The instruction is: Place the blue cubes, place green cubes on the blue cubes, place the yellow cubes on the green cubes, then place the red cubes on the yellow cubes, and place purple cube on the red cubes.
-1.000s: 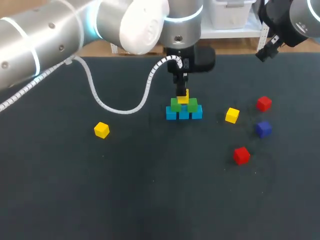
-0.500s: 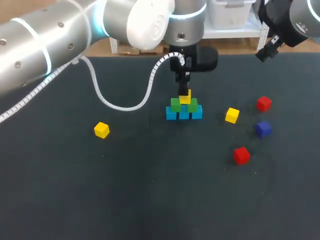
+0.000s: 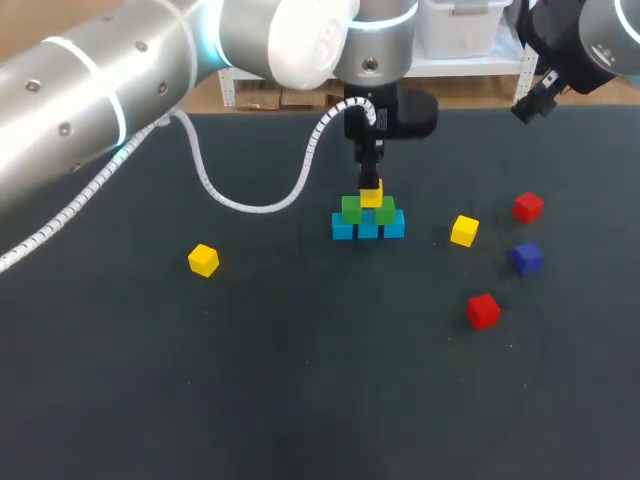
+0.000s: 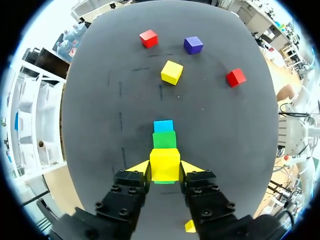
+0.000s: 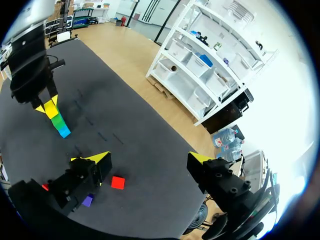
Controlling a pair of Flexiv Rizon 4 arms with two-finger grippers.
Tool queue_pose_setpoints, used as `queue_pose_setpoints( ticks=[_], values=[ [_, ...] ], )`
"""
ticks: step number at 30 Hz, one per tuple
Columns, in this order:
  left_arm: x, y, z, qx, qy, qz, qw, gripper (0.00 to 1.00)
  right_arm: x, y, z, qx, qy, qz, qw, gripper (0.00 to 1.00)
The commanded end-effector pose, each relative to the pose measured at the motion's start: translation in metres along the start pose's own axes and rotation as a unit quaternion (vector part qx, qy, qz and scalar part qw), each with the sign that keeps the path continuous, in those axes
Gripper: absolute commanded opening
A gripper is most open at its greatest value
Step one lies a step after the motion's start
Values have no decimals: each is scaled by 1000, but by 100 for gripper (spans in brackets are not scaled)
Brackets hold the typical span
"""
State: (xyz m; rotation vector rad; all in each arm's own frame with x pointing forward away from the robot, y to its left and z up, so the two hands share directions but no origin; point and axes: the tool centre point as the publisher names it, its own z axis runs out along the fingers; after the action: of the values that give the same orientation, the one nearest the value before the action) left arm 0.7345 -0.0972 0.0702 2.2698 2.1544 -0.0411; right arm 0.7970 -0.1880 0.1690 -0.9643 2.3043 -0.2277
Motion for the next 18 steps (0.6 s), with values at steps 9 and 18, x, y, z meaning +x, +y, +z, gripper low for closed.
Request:
queue_pose_setpoints(
  ticks=[9,18],
  values=[
    [3,0,0,4,1,-10,1000,0,1,1,0,3,-1,1,1000,100],
    [5,1,3,11,-6,-25,1000,0,1,1,0,3,-1,1,1000,100]
  ],
)
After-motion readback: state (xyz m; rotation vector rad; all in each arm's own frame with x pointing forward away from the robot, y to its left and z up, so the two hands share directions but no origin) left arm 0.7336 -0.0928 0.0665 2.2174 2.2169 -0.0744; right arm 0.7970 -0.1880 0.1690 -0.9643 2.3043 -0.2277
